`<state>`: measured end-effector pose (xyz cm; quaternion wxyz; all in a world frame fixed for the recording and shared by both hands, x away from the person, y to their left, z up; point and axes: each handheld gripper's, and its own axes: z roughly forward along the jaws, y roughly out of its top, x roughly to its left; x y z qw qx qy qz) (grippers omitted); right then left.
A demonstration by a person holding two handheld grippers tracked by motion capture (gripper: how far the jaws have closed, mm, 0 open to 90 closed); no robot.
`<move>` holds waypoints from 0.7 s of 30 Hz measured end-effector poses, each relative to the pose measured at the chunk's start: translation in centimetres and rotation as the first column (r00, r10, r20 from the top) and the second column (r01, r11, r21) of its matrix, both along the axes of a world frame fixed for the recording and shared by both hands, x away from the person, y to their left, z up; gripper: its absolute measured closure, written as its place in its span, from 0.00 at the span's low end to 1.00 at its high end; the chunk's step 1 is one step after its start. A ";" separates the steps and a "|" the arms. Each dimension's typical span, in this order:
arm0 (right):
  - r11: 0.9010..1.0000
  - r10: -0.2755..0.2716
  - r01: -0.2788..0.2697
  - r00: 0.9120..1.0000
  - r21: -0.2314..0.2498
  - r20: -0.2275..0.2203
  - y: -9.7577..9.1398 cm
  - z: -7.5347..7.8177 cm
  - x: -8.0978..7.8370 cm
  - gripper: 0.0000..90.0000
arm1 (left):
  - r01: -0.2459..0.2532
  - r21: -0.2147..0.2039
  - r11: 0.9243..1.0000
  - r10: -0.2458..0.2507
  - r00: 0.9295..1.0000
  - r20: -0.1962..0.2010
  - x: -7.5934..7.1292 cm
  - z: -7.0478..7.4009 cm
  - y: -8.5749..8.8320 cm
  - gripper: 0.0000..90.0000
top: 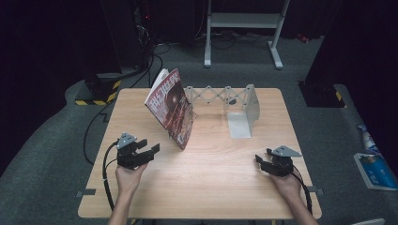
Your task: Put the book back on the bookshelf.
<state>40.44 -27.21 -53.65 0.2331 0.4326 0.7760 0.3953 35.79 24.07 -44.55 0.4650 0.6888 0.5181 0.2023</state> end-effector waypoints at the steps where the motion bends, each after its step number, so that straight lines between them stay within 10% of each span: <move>1: 1.000 0.000 0.000 1.000 0.000 0.000 0.0 0.0 0.0 0.43 | -0.004 -0.006 1.000 0.004 1.000 0.003 0.0 -0.3 -0.1 0.41; 21: 1.000 0.001 -0.001 1.000 0.000 -0.001 0.0 0.0 0.0 0.43 | -0.014 0.000 1.000 0.014 1.000 -0.014 0.7 -2.7 -1.3 0.38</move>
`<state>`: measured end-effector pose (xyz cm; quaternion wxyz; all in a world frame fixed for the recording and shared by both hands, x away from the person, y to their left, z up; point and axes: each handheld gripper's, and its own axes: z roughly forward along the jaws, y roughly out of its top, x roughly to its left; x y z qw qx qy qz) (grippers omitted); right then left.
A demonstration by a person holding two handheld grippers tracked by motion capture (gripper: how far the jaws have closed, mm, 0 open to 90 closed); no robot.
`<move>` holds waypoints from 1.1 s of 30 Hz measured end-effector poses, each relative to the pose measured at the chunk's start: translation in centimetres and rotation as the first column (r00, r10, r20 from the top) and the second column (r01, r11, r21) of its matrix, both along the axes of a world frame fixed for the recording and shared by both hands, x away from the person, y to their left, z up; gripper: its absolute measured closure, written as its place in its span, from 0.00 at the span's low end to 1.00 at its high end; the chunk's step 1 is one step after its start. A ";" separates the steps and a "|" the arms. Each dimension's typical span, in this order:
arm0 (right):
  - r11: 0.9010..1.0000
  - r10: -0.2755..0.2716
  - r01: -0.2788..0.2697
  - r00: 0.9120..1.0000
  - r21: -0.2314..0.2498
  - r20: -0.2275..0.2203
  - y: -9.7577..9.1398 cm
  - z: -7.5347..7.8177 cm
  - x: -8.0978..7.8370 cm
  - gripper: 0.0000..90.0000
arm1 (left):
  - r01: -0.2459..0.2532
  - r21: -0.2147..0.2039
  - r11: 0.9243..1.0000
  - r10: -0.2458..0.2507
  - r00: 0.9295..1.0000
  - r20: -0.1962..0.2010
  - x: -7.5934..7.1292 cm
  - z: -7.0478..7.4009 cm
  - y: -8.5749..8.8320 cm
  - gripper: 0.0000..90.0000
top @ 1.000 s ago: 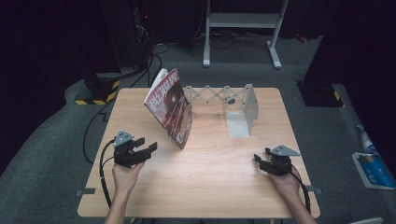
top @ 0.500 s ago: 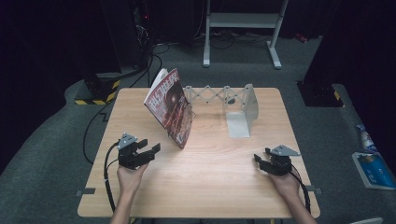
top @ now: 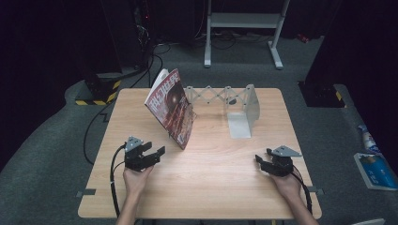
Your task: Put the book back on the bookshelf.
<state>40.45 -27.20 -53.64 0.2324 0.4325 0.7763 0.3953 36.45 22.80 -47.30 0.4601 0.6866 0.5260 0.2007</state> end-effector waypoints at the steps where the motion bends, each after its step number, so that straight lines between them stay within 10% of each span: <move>1: 1.000 0.000 0.000 1.000 0.000 0.000 0.0 0.0 0.0 0.43 | -0.001 0.006 1.000 0.001 1.000 -0.003 0.0 -0.1 0.0 0.37; 13: 1.000 -0.001 0.001 1.000 0.000 0.001 0.0 0.0 0.0 0.43 | -0.026 0.005 1.000 0.026 0.999 -0.023 0.4 -1.7 -0.5 0.38; 33: 1.000 0.001 -0.001 1.000 -0.003 0.005 0.0 0.0 0.0 0.43 | -0.078 0.151 0.985 0.086 0.995 -0.050 1.8 -4.2 -2.1 0.40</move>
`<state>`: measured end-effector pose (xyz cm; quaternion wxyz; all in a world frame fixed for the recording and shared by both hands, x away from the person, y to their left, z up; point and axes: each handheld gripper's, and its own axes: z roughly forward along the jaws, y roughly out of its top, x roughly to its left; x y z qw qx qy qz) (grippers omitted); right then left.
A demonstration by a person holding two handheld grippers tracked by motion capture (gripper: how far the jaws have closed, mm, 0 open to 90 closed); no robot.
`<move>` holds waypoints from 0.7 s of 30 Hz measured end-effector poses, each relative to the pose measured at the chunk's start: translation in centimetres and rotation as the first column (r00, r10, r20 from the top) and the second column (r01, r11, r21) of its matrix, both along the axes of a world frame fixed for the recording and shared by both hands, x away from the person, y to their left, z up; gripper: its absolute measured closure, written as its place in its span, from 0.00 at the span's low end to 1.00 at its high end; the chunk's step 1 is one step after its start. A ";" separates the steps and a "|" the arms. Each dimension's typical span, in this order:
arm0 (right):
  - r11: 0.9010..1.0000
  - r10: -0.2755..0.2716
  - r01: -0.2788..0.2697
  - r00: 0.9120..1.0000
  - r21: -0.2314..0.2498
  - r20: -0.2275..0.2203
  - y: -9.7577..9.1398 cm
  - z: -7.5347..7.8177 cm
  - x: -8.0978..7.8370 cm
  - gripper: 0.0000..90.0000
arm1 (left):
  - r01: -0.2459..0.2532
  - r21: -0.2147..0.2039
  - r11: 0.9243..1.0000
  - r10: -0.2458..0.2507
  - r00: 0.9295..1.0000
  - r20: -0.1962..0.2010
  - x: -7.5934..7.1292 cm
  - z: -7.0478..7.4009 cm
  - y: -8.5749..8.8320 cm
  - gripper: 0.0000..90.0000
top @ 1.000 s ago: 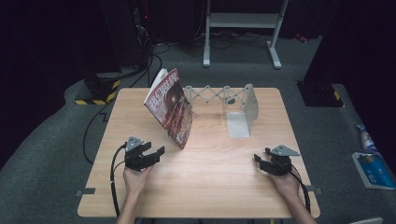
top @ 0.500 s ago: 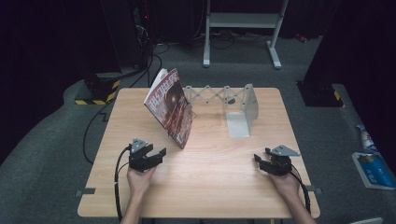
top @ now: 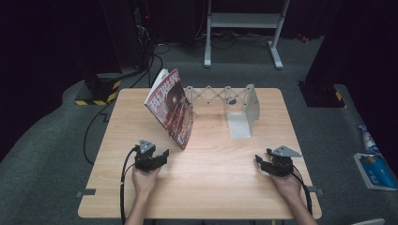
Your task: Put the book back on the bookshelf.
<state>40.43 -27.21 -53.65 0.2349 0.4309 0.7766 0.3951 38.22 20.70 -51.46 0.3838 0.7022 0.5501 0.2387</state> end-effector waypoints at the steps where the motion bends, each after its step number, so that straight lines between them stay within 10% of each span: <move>1: 1.000 0.000 0.000 1.000 0.000 0.000 0.0 0.0 0.0 0.43 | -0.008 0.008 1.000 0.008 1.000 -0.003 0.2 -0.3 0.0 0.40; 21: 1.000 0.000 0.000 1.000 0.000 0.000 0.0 0.0 0.0 0.43 | -0.043 0.038 0.998 0.044 0.999 -0.017 1.0 -1.5 -0.2 0.40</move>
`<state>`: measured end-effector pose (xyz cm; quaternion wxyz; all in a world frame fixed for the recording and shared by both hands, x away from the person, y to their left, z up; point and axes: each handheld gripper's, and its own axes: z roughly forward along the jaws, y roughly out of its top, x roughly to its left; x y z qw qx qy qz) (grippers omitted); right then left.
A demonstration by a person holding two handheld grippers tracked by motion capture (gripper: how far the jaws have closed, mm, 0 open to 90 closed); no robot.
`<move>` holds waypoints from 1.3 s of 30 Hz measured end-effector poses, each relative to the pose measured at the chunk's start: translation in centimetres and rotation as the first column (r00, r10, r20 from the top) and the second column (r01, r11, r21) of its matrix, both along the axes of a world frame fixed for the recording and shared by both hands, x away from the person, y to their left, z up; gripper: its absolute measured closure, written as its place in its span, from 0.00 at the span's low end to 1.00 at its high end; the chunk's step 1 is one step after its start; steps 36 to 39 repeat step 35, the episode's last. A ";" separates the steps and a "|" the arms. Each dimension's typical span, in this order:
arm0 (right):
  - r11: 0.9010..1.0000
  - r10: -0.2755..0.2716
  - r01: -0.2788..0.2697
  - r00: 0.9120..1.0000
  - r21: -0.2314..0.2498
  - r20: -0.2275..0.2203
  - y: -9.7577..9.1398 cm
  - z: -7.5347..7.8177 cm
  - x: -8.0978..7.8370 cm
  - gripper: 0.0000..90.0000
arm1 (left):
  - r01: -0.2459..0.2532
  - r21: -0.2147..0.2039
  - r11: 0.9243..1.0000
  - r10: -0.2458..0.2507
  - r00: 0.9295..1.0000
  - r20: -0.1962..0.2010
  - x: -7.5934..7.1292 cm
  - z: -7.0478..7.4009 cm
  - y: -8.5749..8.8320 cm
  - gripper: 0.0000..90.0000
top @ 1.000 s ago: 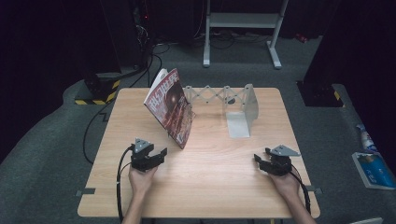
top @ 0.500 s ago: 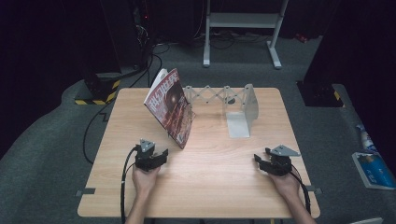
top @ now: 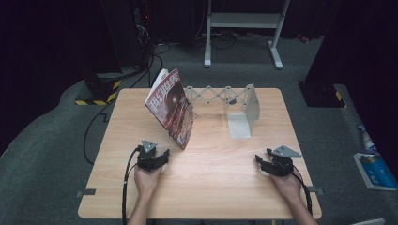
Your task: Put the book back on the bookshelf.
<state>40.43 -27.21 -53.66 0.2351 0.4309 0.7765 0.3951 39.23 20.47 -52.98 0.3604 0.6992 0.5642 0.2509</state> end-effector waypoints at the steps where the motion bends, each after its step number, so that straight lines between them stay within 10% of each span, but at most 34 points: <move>1: 1.000 -0.001 0.001 1.000 0.001 -0.001 0.0 0.0 0.0 0.43 | -0.002 -0.001 1.000 0.002 1.000 -0.001 0.0 0.0 0.0 0.40; 12: 1.000 -0.001 0.001 1.000 0.001 -0.001 0.0 0.0 0.0 0.43 | 0.001 0.062 0.998 -0.002 1.000 0.017 -0.2 -0.4 -0.7 0.38; 39: 1.000 -0.003 0.003 1.000 0.001 -0.002 0.0 0.0 0.0 0.42 | 0.000 0.055 0.998 -0.001 1.000 0.022 -0.3 -0.4 -0.8 0.38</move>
